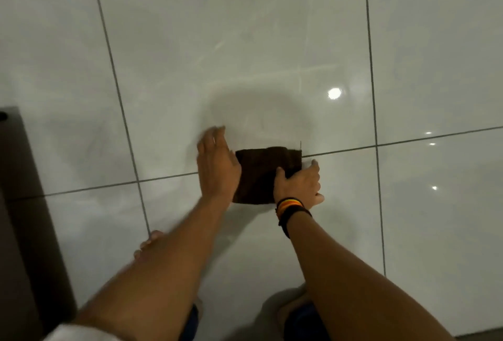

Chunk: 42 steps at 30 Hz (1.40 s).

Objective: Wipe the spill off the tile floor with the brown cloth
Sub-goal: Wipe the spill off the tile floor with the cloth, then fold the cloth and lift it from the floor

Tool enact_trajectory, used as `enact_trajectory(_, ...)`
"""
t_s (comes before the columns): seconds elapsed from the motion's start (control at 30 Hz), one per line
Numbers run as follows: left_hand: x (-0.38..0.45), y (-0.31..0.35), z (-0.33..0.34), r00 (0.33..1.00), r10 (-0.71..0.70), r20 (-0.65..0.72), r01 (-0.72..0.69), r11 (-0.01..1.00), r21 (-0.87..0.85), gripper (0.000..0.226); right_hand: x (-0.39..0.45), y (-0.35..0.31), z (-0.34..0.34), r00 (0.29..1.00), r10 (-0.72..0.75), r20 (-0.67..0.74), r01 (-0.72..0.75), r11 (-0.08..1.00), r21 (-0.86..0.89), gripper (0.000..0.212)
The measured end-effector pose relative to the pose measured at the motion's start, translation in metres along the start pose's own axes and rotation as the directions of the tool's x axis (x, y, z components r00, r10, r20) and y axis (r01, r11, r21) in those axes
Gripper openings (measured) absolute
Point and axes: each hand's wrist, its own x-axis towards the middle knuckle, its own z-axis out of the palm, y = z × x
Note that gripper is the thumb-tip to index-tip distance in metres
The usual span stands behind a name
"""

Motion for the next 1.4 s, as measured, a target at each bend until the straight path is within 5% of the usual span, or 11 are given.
enact_trajectory(0.1,-0.035,0.011,0.006,0.978,-0.201,0.06,0.209,0.96,-0.189,0.049,0.003,0.006,-0.004,0.977,0.06,0.204,-0.076,0.994,0.075,0.058)
enact_trajectory(0.27,-0.02,0.011,0.007,0.904,-0.352,0.241,0.39,0.911,-0.132,0.05,0.007,0.013,-0.01,0.933,-0.036,0.358,-0.084,0.945,0.316,0.022)
enact_trajectory(0.6,-0.087,0.014,-0.097,0.914,-0.125,0.386,0.274,0.892,-0.36,0.043,-0.086,0.012,-0.084,0.887,-0.116,0.446,-0.169,0.818,0.549,0.009)
enact_trajectory(0.83,-0.151,0.052,-0.227,0.965,-0.165,0.205,0.244,0.852,-0.463,0.029,-0.19,-0.04,-0.183,0.827,-0.239,0.509,-0.128,0.801,0.585,0.015)
enact_trajectory(1.07,-0.209,0.061,-0.381,0.963,-0.265,-0.043,0.193,0.796,-0.573,0.033,-0.331,-0.122,-0.268,0.692,-0.372,0.619,-0.039,0.837,0.546,0.032)
enact_trajectory(1.4,-0.268,-0.105,-0.548,0.797,-0.481,-0.365,0.25,0.813,-0.525,0.035,-0.543,-0.205,-0.169,0.548,-0.52,0.656,0.354,0.854,0.381,0.037)
